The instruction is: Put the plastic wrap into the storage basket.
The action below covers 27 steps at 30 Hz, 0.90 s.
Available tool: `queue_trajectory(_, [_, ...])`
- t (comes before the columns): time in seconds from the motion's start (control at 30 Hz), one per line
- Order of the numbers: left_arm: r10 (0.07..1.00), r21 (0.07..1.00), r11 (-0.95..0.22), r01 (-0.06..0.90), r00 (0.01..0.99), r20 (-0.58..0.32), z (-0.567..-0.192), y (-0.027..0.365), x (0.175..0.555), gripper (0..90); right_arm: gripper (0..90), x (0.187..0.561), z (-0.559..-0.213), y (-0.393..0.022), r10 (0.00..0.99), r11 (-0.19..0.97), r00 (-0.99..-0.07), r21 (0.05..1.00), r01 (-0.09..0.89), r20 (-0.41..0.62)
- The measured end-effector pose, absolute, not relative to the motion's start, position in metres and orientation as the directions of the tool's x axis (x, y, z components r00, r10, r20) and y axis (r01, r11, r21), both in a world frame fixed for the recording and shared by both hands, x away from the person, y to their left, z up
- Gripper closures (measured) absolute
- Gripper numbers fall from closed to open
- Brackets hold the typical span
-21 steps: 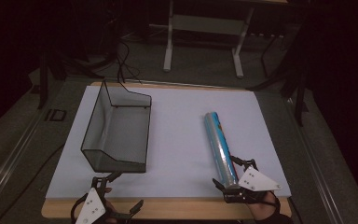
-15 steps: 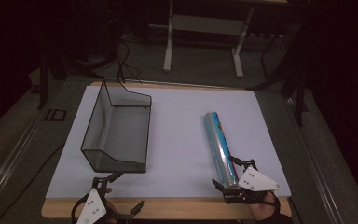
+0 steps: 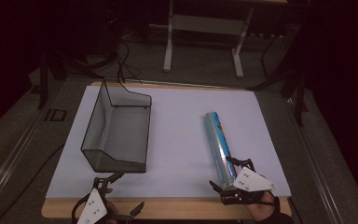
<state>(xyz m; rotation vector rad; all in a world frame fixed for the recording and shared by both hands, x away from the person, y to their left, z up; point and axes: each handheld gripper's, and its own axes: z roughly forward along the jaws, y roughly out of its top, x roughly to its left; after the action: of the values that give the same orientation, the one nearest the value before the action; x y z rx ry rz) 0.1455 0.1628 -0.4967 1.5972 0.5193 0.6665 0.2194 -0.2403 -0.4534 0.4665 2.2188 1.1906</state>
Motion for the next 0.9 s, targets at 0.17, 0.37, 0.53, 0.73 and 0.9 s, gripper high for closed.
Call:
queue_trajectory(0.17, [0.672,0.991,-0.129,-0.043,0.731,0.119,-0.497,0.162,0.145,0.4,10.2,0.223,-0.439,-0.237,0.553,0.497,-0.787,0.866,0.049,-0.273])
queue_trajectory(0.37, [0.663,0.99,-0.133,-0.036,0.739,0.116,-0.498,0.161,0.146,0.4,9.3,0.234,-0.424,-0.236,0.579,0.481,-0.77,0.874,0.06,-0.266])
queue_trajectory(0.53, [0.659,0.992,-0.125,-0.037,0.744,0.11,-0.498,0.161,0.146,0.4,9.2,0.244,-0.417,-0.234,0.599,0.49,-0.75,0.869,0.068,-0.279])
queue_trajectory(0.73, [0.658,0.991,-0.126,-0.038,0.745,0.112,-0.498,0.161,0.146,0.4,8.7,0.259,-0.41,-0.231,0.63,0.494,-0.726,0.864,0.099,-0.276])
queue_trajectory(0.9, [0.659,0.99,-0.133,-0.043,0.742,0.12,-0.498,0.161,0.146,0.4,8.8,0.278,-0.409,-0.229,0.666,0.495,-0.698,0.856,0.148,-0.264])
